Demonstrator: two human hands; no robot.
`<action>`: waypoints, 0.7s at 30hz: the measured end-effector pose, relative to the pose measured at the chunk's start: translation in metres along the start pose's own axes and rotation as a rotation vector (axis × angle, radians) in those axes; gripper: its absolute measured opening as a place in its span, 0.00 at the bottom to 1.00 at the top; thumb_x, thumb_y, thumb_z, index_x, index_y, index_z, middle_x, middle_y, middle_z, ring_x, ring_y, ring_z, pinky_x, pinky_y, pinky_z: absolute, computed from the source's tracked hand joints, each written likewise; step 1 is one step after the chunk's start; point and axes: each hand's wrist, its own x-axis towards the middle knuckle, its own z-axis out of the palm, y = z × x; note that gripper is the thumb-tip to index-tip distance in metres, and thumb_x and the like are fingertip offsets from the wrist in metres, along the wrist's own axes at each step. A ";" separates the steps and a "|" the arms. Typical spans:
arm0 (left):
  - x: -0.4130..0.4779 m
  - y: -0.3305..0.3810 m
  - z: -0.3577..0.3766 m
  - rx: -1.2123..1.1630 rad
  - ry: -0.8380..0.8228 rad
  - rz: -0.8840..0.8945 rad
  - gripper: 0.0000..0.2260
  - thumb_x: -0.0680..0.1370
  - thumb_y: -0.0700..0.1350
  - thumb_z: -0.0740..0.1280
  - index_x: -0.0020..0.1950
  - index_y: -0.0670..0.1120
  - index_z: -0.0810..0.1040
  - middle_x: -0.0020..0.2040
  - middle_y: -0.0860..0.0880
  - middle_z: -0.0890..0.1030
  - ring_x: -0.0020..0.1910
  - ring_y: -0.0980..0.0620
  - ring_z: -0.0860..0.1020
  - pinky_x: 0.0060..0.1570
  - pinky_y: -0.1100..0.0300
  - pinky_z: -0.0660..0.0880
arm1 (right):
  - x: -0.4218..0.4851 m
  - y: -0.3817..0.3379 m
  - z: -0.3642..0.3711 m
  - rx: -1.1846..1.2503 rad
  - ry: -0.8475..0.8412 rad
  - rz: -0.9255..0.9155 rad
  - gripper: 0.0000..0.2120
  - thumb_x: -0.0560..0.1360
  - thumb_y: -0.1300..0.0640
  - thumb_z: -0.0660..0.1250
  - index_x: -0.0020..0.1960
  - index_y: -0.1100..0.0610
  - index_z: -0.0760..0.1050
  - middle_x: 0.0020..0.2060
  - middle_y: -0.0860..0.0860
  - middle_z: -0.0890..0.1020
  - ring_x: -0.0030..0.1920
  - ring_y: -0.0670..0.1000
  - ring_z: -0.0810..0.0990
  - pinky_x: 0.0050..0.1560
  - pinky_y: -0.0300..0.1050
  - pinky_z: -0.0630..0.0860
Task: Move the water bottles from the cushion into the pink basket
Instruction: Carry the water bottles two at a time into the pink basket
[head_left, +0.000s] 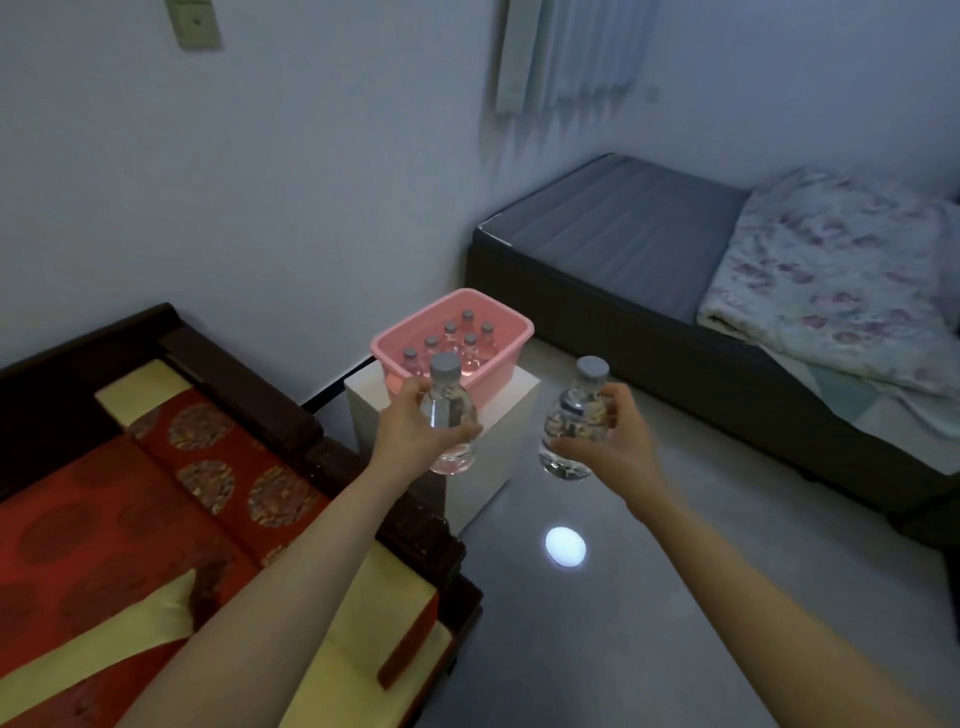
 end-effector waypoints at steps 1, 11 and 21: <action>0.014 0.003 0.006 0.003 -0.001 -0.005 0.31 0.62 0.51 0.80 0.60 0.47 0.72 0.59 0.48 0.79 0.58 0.48 0.77 0.56 0.54 0.75 | 0.018 -0.002 -0.002 0.000 -0.009 -0.003 0.31 0.59 0.59 0.81 0.55 0.49 0.69 0.49 0.48 0.80 0.49 0.50 0.81 0.50 0.51 0.79; 0.139 0.012 0.048 0.016 0.174 -0.107 0.35 0.60 0.51 0.81 0.63 0.46 0.72 0.59 0.48 0.79 0.57 0.47 0.78 0.58 0.49 0.75 | 0.194 0.006 -0.009 0.042 -0.187 -0.067 0.29 0.60 0.60 0.80 0.55 0.48 0.69 0.49 0.47 0.80 0.50 0.49 0.81 0.53 0.51 0.79; 0.225 0.016 0.097 -0.059 0.416 -0.196 0.31 0.59 0.52 0.82 0.57 0.51 0.74 0.50 0.55 0.80 0.50 0.53 0.79 0.48 0.58 0.76 | 0.367 0.016 0.001 0.005 -0.435 -0.184 0.27 0.59 0.60 0.80 0.48 0.42 0.70 0.43 0.45 0.82 0.43 0.45 0.83 0.47 0.46 0.80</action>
